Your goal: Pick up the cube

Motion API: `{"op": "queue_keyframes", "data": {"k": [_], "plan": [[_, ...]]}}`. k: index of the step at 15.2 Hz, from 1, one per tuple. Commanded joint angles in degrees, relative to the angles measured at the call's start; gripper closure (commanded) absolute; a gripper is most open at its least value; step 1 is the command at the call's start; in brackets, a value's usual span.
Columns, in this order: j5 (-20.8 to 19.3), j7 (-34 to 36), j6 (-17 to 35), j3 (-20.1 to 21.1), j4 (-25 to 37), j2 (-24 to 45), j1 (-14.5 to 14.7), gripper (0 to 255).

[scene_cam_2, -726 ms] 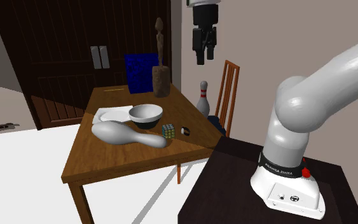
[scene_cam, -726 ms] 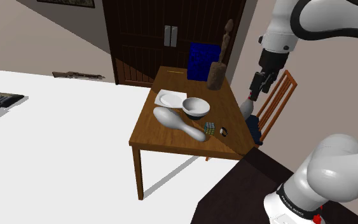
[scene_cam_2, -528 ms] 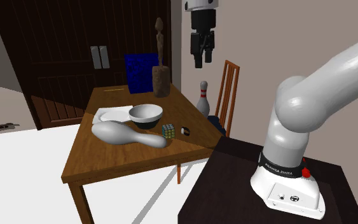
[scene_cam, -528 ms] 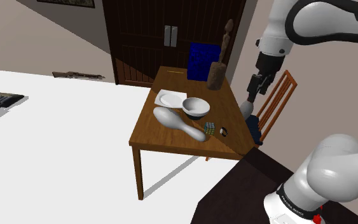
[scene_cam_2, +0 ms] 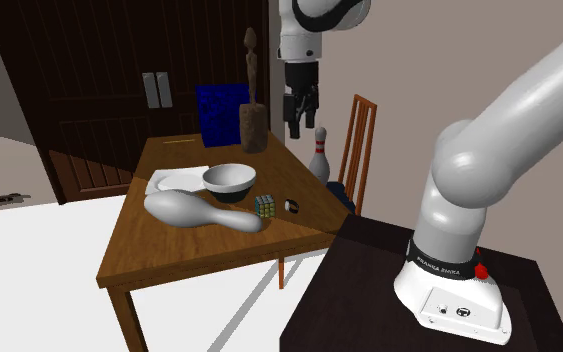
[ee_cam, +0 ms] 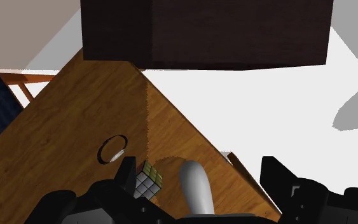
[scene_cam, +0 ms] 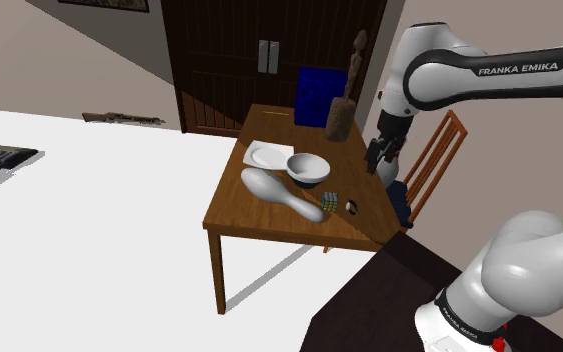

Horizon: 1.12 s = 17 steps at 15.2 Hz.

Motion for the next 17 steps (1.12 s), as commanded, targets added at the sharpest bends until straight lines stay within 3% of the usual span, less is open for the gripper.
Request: {"op": "queue_keyframes", "data": {"k": [1, 10, 17], "plan": [[-0.29, -0.48, 4.87, -0.73, -1.47, 2.99, -0.17, 0], [-0.17, -4.12, 24.11, -4.48, -0.97, 21.51, -0.66, 0], [3.71, -8.87, 36.2, -6.35, 4.42, 38.27, -0.77, 0]]}}
